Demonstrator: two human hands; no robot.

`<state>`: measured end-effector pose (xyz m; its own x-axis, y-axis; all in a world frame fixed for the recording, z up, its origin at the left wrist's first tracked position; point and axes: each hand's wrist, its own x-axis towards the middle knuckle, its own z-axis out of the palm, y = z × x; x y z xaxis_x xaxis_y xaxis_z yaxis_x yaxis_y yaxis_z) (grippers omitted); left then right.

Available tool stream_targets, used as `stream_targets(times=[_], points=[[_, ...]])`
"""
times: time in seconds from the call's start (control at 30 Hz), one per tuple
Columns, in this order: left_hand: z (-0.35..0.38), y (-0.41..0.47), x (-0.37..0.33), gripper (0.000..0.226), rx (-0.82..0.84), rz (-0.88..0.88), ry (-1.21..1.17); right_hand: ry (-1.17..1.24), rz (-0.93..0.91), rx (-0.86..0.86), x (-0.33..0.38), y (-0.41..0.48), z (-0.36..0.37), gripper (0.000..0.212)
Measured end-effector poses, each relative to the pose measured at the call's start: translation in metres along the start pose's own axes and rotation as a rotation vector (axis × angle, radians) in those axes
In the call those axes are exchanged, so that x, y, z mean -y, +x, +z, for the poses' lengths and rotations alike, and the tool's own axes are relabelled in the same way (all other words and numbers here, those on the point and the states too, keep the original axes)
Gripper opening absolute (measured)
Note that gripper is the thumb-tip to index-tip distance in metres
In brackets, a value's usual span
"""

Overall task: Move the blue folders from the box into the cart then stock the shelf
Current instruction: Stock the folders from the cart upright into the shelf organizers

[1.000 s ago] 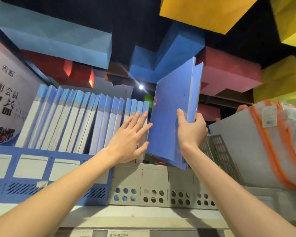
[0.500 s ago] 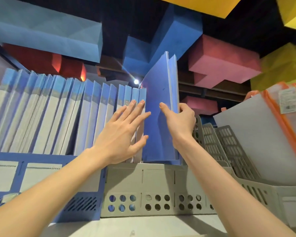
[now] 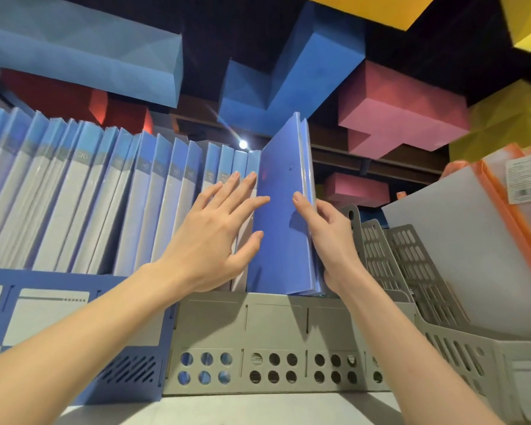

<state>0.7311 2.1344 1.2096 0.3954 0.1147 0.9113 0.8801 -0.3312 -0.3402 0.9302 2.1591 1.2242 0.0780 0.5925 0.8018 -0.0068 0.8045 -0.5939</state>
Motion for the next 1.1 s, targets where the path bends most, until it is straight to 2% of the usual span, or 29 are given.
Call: stream_targets(times=[0.17,0.3,0.4,0.53,0.7,0.9,1.1], points=[[0.0,0.001,-0.01,0.057,-0.029,-0.016,-0.046,-0.026,0.041,0.286,-0.002,-0.003,-0.012,0.015],[-0.003,0.003,-0.023,0.064,-0.018,-0.034,-0.128,0.119,0.149,0.362,-0.004,-0.003,-0.017,0.031],[-0.001,0.005,-0.034,0.07,0.022,-0.101,-0.238,0.138,0.149,0.281,-0.001,-0.008,-0.015,0.023],[0.003,0.007,-0.043,0.077,0.077,-0.111,-0.238,0.045,0.115,0.226,-0.002,-0.01,-0.014,0.046],[0.007,0.009,-0.048,0.081,0.103,-0.109,-0.214,0.038,0.035,0.248,-0.004,-0.011,-0.008,0.024],[-0.001,0.012,-0.032,0.076,0.109,-0.069,-0.209,-0.087,-0.23,0.057,-0.008,-0.011,-0.003,0.056],[0.001,0.014,-0.012,0.073,0.149,0.027,-0.056,-0.19,-0.337,-0.054,-0.013,-0.012,-0.001,0.051]])
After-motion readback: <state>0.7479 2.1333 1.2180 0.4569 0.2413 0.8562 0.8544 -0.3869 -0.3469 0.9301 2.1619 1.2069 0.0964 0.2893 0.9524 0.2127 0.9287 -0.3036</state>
